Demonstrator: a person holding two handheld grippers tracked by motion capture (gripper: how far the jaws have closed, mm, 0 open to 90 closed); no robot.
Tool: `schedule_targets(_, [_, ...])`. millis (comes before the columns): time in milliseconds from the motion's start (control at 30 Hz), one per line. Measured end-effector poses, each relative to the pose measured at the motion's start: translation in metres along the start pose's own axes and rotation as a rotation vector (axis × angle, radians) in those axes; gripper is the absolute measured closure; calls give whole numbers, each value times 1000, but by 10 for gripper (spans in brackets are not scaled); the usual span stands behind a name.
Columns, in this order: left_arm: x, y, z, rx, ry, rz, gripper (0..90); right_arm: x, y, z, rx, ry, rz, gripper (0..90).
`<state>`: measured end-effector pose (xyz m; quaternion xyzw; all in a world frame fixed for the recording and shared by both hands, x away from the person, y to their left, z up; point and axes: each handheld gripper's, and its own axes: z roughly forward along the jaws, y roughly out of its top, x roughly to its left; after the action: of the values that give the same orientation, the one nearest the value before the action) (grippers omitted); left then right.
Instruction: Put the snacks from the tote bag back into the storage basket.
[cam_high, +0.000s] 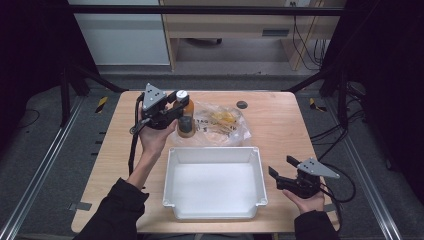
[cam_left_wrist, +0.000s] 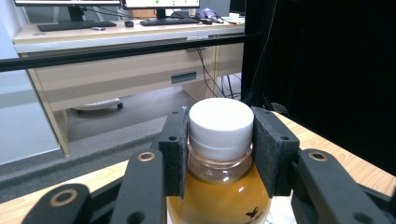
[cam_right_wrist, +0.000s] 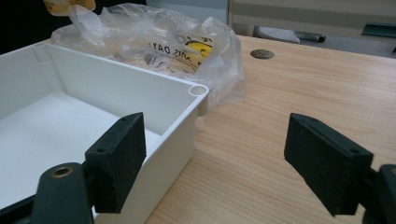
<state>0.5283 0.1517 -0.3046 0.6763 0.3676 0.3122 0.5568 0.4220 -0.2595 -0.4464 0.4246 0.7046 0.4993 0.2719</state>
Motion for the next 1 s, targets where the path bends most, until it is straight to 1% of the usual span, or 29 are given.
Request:
schedule_targets(100, [-1,0,-5,-9,-5,-11,588,0,0,0,1,-1,0,209])
schedule_targets(300, [-5,-1,-13,-21,-27,-16,588,0,0,0,0,-2,-2,209])
schedule_targets(533, [-11,-4,-24,-31,-45,-6,588,0,0,0,1,1,0,209])
schedule_targets(733, [-16,-9,-30,-39,-66,-8,588,1,0,0,2,0,-1,209])
schedule_targets(1000, [-24,-15,-37,-39,-91,-4,588,1,0,0,3,-1,0,209])
